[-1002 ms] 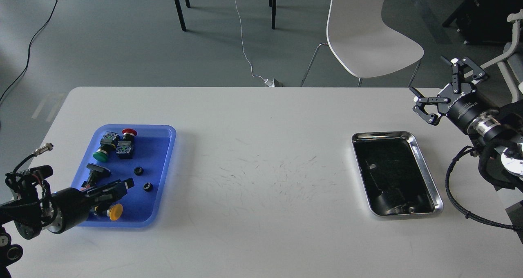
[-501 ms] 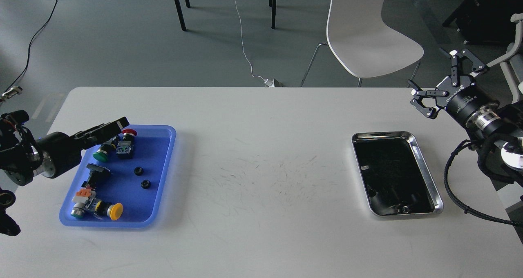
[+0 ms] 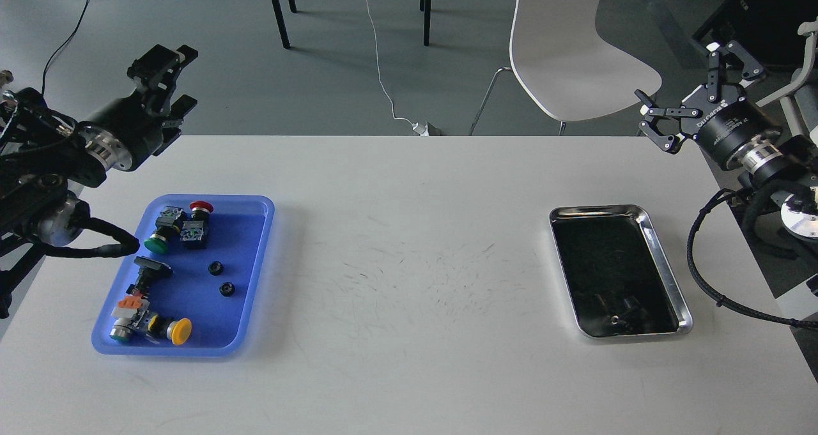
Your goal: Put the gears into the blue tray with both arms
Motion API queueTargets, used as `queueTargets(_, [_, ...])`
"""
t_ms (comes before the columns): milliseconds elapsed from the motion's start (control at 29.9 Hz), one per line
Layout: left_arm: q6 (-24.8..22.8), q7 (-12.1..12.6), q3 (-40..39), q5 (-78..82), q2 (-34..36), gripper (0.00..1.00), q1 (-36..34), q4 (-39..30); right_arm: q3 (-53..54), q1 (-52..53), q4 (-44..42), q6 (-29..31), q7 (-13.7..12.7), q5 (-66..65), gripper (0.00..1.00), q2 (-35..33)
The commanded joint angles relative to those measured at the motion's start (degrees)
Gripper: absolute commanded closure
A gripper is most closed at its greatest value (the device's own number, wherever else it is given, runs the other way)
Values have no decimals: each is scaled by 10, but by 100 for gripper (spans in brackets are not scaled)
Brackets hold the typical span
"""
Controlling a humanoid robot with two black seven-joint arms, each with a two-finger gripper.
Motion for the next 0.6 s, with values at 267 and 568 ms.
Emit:
queueTargets(267, [-130, -3, -34, -199, -182, 3, -79, 309, 5, -5, 44, -53, -1, 0, 1, -11])
queueTargets(568, [-179, -3, -33, -255, -178, 2, -80, 321, 17, -44, 86, -56, 2, 3, 1, -49])
